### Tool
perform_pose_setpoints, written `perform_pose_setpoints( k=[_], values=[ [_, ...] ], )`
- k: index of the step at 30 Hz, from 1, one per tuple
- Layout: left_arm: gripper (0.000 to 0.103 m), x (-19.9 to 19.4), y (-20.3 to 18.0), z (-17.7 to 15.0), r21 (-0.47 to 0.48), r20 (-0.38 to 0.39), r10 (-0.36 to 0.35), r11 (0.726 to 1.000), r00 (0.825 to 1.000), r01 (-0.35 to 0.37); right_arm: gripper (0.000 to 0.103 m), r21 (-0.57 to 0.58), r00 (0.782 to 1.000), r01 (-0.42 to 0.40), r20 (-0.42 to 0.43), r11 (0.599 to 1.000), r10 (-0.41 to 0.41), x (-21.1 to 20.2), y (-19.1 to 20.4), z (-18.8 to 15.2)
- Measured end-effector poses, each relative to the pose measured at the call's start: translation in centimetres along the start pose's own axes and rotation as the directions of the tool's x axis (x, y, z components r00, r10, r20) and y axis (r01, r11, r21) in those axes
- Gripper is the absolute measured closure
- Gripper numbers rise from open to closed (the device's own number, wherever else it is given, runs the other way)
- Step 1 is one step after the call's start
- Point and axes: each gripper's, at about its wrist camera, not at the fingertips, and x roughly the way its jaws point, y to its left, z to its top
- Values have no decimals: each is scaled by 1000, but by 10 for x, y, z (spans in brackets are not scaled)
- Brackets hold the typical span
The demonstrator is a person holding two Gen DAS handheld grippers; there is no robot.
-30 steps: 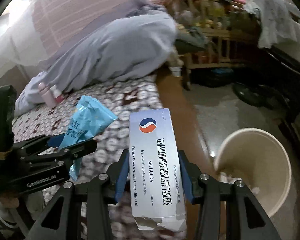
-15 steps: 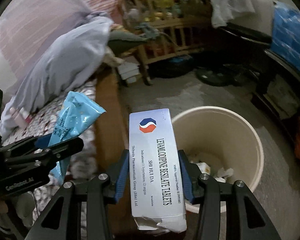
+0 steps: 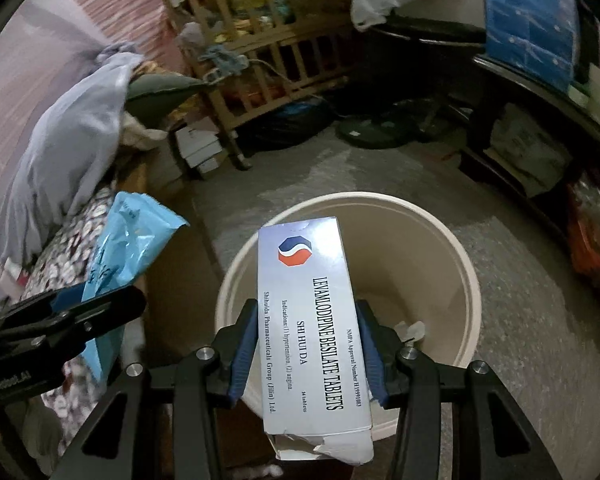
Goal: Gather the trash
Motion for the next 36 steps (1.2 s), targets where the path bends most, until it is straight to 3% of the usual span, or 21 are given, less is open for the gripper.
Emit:
perform_pose_setpoints(
  k=[3, 5, 11, 16, 23, 30, 36],
  values=[
    [36, 3, -1, 1, -8, 3, -23, 1000, 1000, 23, 48, 26, 1000, 5, 11, 1000, -5, 1, -9, 0],
    [34, 0, -2, -1, 1, 16, -19, 1000, 1000, 19, 34, 39, 1000, 7, 16, 999, -8, 1, -14, 0],
    [34, -22, -2, -11, 20, 65, 18, 1000, 998, -19, 33, 33, 999, 19, 42, 999, -20, -8, -8, -5],
    [34, -56, 6, -23, 6, 145, 88, 996, 986, -90, 33, -18, 988, 64, 140, 998, -61, -34, 16, -14],
    [34, -105, 10, -41, 14, 262, 166, 984, 951, -176, 33, -68, 958, 117, 270, 991, -94, -79, 50, -19],
    [34, -141, 12, -52, -2, 341, 174, 983, 924, -184, 33, -90, 924, 136, 370, 987, -94, -121, 77, -19],
    [34, -163, 12, -58, -10, 397, 178, 982, 900, -190, 33, -101, 912, 138, 401, 985, -86, -141, 90, -20]
  ],
)
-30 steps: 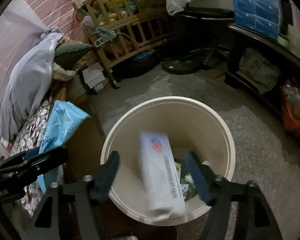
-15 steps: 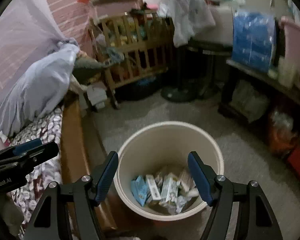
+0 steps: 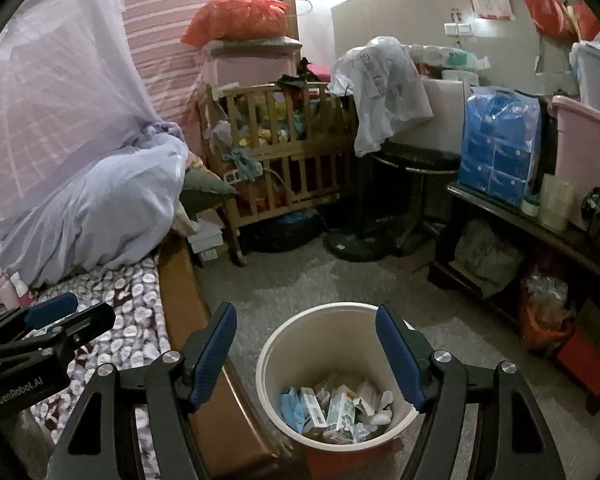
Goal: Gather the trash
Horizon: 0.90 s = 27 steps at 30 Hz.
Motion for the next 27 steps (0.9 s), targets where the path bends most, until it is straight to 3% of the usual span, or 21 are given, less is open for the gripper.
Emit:
perform_pose_setpoints(
  k=[27],
  values=[
    [34, -14, 4, 1, 4, 42, -12, 1000, 999, 12, 31, -25, 1000, 12, 23, 1000, -11, -13, 6, 15]
  ],
)
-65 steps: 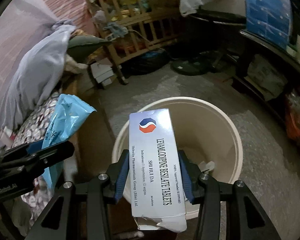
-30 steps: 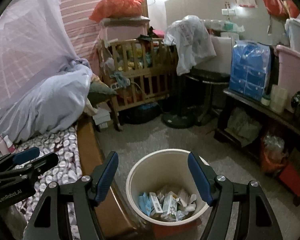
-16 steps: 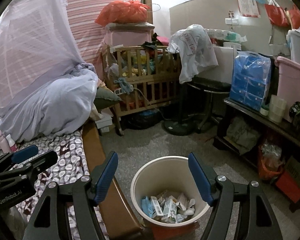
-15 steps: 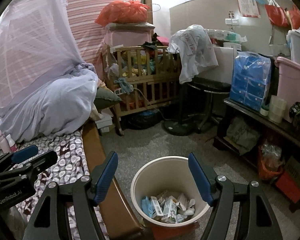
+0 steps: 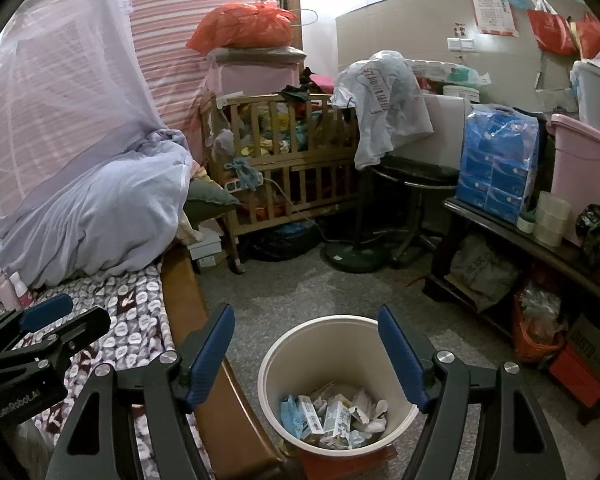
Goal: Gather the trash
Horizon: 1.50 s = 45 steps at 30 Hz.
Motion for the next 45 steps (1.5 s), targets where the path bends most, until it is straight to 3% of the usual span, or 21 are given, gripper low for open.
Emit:
perform_pose_setpoints(
  k=[45],
  values=[
    [34, 5, -4, -4, 1, -20, -21, 1000, 1000, 21, 28, -3, 1000, 10, -23, 1000, -10, 8, -19, -8]
  ],
)
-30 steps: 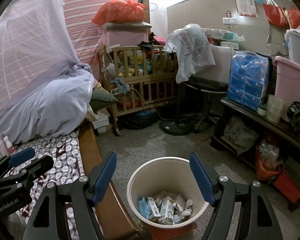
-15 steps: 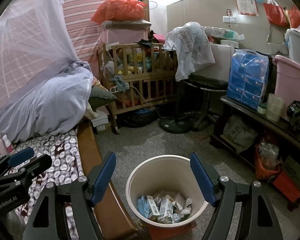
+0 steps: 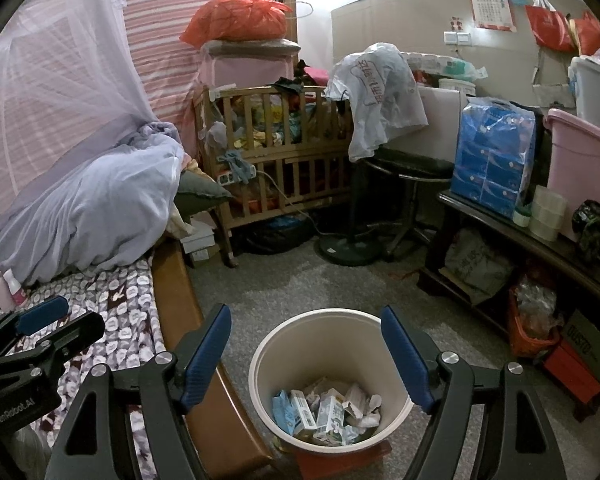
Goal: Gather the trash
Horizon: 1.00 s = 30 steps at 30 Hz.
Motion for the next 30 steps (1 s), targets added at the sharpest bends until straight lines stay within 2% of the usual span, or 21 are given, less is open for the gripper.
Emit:
perform_pose_setpoints(
  k=[30],
  values=[
    [34, 4, -5, -3, 7, -13, -11, 1000, 1000, 11, 27, 2, 1000, 6, -14, 1000, -6, 2, -5, -2]
  ],
)
